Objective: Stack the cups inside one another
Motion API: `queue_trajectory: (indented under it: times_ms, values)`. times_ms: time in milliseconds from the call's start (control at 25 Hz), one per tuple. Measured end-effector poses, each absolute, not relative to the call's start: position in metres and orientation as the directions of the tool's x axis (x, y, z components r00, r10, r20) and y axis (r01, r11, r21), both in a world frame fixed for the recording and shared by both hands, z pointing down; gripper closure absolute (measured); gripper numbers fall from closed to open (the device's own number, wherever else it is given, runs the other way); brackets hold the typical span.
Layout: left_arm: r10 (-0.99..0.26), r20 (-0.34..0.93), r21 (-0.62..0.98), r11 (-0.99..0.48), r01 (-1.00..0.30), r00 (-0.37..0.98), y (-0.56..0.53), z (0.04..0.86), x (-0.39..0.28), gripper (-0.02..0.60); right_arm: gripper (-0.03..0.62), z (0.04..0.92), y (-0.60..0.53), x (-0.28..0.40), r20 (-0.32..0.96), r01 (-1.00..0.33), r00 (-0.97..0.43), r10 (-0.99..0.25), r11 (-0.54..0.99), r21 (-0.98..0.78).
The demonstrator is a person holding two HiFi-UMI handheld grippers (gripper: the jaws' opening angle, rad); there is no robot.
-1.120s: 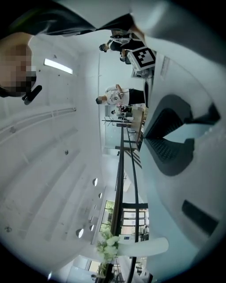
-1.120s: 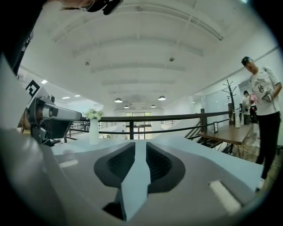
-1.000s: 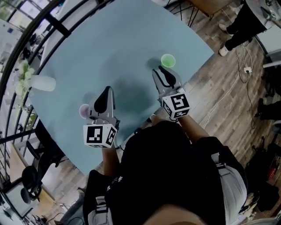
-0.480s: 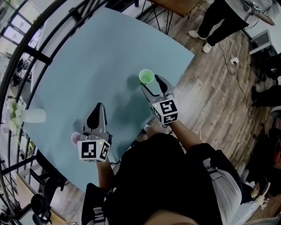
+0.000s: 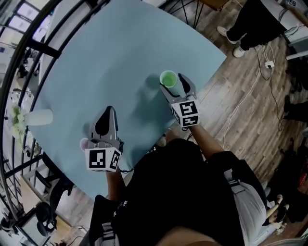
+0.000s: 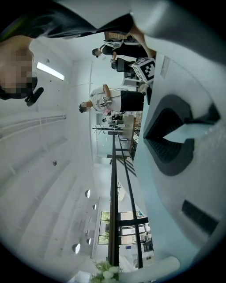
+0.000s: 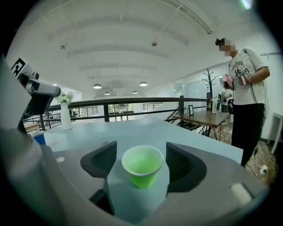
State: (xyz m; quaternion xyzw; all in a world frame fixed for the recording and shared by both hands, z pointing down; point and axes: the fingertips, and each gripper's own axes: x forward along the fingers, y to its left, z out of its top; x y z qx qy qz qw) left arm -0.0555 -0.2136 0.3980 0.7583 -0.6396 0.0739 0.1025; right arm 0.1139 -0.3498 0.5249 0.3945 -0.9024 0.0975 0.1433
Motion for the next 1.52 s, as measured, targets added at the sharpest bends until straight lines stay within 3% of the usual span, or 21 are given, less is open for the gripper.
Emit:
queue_trajectory:
  times_ms: [880, 1520]
  values:
    - [-0.95, 0.283, 0.042, -0.125, -0.991, 0.132, -0.212, 0.41, -0.068, 0.589, 0.235, 0.555, -0.357, 0.099, 0.382, -0.707, -0.667, -0.64, 0.705, -0.054]
    - [-0.969, 0.242, 0.032, -0.049, -0.998, 0.055, -0.176, 0.392, -0.081, 0.589, 0.238, 0.522, -0.333, 0.077, 0.346, -0.635, -0.732, -0.587, 0.772, -0.034]
